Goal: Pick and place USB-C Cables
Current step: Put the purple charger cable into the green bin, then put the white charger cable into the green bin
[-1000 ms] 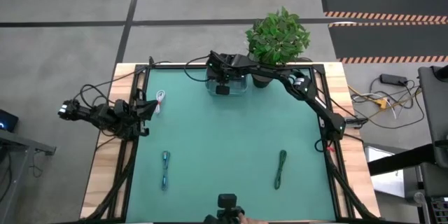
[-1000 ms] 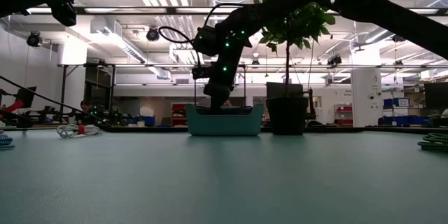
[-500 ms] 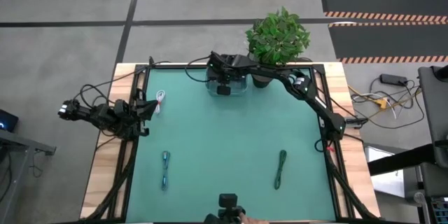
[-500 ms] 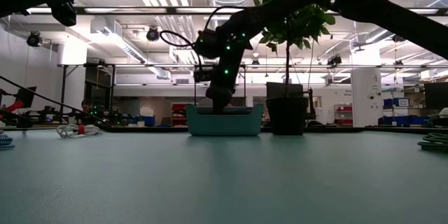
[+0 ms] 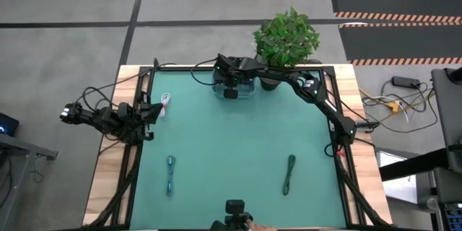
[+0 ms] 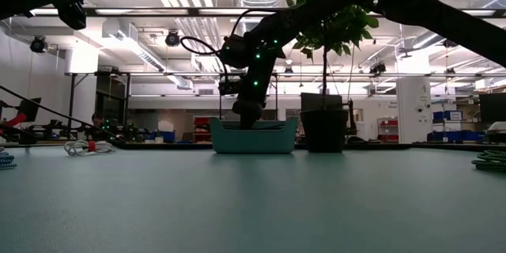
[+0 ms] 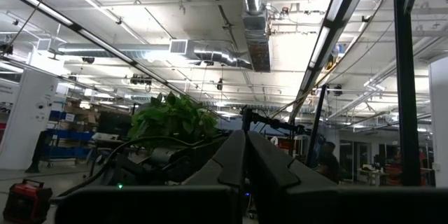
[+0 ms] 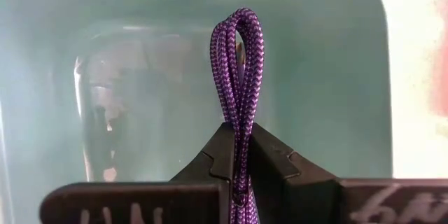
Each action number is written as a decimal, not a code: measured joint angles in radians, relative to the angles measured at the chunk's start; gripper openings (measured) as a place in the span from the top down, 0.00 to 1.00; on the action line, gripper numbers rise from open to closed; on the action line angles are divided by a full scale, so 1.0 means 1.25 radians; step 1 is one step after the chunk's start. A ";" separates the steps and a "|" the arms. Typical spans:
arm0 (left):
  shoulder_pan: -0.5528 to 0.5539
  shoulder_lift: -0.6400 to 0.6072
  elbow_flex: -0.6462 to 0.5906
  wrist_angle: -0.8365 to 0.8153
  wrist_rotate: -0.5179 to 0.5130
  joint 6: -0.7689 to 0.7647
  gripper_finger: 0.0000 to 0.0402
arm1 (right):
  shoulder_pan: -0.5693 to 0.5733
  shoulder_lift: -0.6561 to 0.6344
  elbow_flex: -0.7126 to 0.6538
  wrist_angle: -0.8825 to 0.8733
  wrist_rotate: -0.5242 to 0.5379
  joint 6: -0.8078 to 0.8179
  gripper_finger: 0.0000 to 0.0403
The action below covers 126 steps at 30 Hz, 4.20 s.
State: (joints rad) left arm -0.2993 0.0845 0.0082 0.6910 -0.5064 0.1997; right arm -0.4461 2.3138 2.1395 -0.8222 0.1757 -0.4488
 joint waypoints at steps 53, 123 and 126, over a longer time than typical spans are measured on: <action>0.000 0.000 0.000 0.006 0.000 0.019 1.00 | 0.000 0.000 -0.004 0.013 0.000 0.001 0.94; 0.000 0.020 0.000 -0.023 -0.059 0.019 1.00 | 0.102 -0.043 0.076 -0.119 -0.015 0.114 0.83; 0.000 0.036 0.000 -0.023 -0.065 0.016 1.00 | 0.149 -0.064 0.076 -0.133 -0.011 0.110 0.84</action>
State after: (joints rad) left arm -0.2994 0.1291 0.0078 0.6629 -0.5879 0.2195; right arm -0.2602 2.2339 2.2345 -0.9883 0.1624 -0.3107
